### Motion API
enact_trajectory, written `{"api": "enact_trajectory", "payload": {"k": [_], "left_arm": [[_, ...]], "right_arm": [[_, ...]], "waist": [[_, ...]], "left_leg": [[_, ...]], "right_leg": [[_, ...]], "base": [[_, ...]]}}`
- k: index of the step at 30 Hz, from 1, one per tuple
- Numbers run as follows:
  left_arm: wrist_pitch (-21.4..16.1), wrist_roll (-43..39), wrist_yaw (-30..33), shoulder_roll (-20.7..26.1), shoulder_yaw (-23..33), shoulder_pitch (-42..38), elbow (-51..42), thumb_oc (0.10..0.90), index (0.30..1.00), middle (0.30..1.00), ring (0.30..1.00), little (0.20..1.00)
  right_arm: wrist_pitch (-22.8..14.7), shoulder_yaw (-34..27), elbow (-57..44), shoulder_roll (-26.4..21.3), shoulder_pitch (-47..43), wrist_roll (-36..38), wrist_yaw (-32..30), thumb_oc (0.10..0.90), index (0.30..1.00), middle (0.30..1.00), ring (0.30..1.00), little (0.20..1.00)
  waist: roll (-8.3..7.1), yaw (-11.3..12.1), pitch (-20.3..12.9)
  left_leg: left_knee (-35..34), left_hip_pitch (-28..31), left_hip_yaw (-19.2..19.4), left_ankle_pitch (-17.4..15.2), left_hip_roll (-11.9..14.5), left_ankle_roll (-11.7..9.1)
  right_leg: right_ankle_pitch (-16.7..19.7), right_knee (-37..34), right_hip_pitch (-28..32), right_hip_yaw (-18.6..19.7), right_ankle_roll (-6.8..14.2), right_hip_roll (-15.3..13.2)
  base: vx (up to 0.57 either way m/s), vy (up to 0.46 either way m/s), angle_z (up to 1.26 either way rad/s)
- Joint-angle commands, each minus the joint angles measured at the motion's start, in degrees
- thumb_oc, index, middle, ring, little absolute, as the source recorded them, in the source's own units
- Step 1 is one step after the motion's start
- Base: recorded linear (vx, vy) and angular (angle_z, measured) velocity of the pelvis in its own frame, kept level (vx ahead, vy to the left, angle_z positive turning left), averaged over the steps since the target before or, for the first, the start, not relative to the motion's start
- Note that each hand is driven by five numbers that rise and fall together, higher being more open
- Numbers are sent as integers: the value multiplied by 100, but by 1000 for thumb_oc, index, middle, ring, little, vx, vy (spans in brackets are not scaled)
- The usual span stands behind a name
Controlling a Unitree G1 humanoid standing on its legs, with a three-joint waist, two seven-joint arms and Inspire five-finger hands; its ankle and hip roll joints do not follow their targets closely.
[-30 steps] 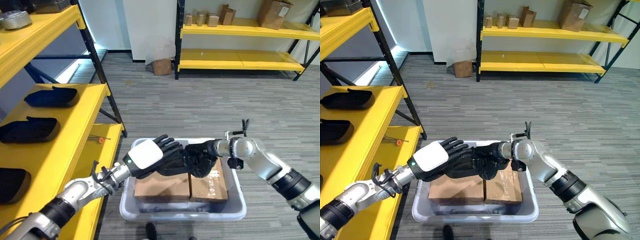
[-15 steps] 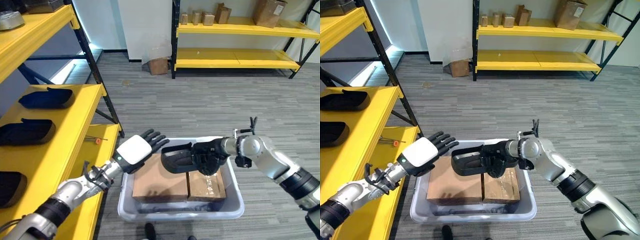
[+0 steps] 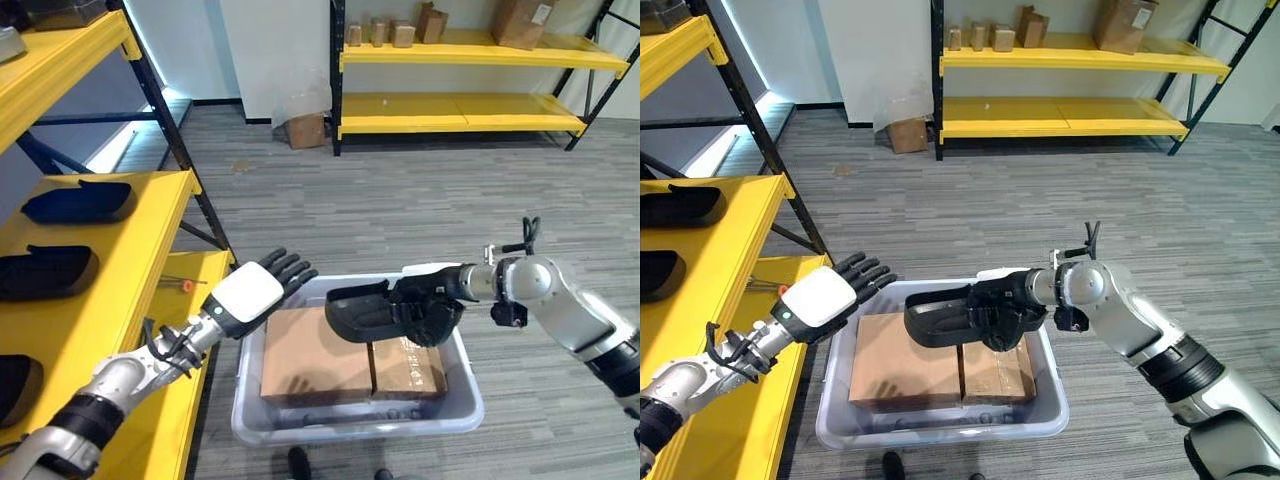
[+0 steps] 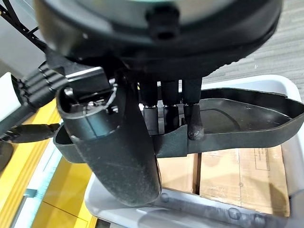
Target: Move parts from the plastic box to the shelf.
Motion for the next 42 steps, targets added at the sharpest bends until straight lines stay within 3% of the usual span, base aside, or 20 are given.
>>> {"api": "enact_trajectory", "payload": {"k": [1, 19, 24, 34, 42], "left_arm": [[-5, -250, 242, 166, 2, -393, -3, 900, 1000, 1000, 1000, 1000], [-267, -525, -133, -83, -833, -882, -21, 900, 1000, 1000, 1000, 1000], [-167, -607, -207, -200, -1041, -1005, -8, 900, 1000, 1000, 1000, 1000], [-158, -753, -187, -439, -1235, -1234, -64, 900, 1000, 1000, 1000, 1000], [-363, -1226, -34, -684, -1256, -1307, -209, 900, 1000, 1000, 1000, 1000]], "right_arm": [[-440, -216, -249, -20, -645, 309, -249, 400, 300, 300, 300, 300], [-858, 69, 356, 601, -923, 146, -676, 400, 300, 300, 300, 300], [-913, 189, 571, 819, -1005, 104, -726, 400, 300, 300, 300, 300], [-987, 393, 832, 1097, -1063, -21, -879, 400, 300, 300, 300, 300], [-1003, 429, 1004, 1337, -1081, -40, -1116, 400, 300, 300, 300, 300]], "waist": [[-7, 92, -658], [59, 101, -689], [70, 115, -701], [59, 156, -698], [43, 202, -695]], "left_leg": [[-38, 679, 35, -824, 331, -256], [-38, 722, 53, -847, 320, -236], [-38, 729, 36, -854, 307, -224], [-38, 707, 8, -857, 294, -216], [-38, 695, -28, -861, 292, -212]], "right_leg": [[569, 146, -685, -50, 254, 34], [623, 82, -665, -35, 313, -23], [630, 73, -658, -34, 321, -28], [665, 25, -653, -63, 328, -38], [663, 19, -647, -99, 317, -44]], "base": [[-2, 9, -5], [0, 1, -1], [0, 0, 0], [0, 0, 0], [0, 0, 0]]}}
